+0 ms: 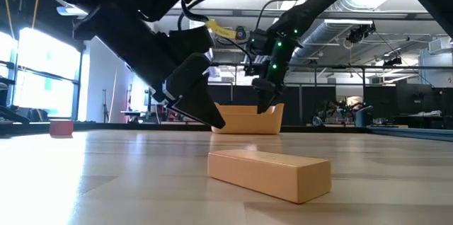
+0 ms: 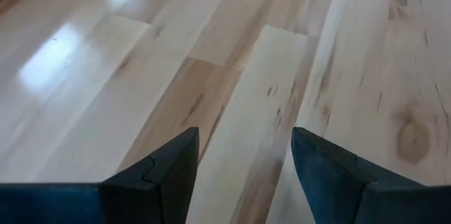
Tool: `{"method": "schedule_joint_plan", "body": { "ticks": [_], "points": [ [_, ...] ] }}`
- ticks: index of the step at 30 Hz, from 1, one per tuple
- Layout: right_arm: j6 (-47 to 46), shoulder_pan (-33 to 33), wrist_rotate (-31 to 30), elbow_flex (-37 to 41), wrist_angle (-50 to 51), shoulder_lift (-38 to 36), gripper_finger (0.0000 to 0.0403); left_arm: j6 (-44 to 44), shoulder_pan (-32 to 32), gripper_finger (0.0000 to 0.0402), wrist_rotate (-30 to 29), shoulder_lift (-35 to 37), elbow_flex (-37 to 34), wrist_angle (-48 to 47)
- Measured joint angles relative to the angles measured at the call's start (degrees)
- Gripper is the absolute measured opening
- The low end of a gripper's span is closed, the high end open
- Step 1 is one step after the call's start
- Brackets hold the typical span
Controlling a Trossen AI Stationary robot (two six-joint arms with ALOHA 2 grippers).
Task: Sort blocks by size
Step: Put the orange square block into the orange bin
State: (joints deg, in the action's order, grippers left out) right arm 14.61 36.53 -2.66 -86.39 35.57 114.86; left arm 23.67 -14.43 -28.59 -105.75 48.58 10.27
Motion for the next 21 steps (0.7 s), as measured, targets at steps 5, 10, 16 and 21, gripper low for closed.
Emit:
{"method": "schedule_joint_plan", "body": {
  "ticks": [5,10,16,21],
  "points": [
    [1.57,-1.45,-0.01,2.64,-6.97,-3.52,0.0188,2.83,-2.53,0.0213,-5.38,1.11,0.01,-2.0],
    [4.13,-5.43,0.42,11.42,-18.65,-12.38,0.0188,10.24,-6.21,0.0207,-15.09,5.61,0.02,-13.49],
    [6.41,-14.35,4.9,30.68,-38.2,-24.85,0.0188,27.19,-10.74,0.0207,-23.04,14.92,0.07,-36.03],
    [5.81,-24.9,4.76,44.99,-55.18,-30.34,0.0188,37.2,-11.61,0.0206,-21.78,21.59,0.04,-50.66]
  ]
}}
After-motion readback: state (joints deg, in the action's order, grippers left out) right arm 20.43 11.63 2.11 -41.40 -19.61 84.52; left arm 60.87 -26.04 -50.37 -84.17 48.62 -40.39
